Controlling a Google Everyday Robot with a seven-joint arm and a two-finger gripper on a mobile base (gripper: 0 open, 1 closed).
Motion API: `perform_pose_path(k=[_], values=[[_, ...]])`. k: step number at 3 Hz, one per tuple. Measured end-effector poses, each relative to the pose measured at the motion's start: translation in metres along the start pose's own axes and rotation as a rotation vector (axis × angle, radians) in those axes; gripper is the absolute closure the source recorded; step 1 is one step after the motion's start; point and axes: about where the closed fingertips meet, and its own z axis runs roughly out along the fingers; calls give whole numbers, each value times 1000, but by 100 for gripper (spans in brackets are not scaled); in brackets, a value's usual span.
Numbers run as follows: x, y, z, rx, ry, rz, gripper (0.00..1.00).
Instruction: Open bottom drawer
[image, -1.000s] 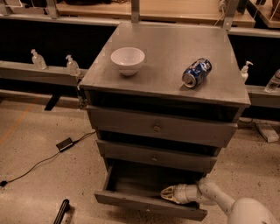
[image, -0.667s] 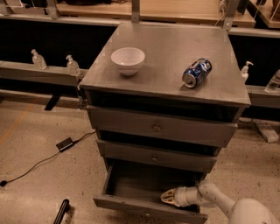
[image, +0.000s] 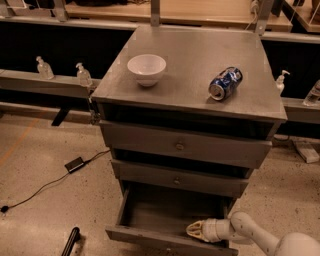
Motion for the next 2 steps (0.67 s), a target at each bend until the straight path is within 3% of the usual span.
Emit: perform_pose_path(k=[2], values=[[0, 5, -10, 21, -20, 12, 100]])
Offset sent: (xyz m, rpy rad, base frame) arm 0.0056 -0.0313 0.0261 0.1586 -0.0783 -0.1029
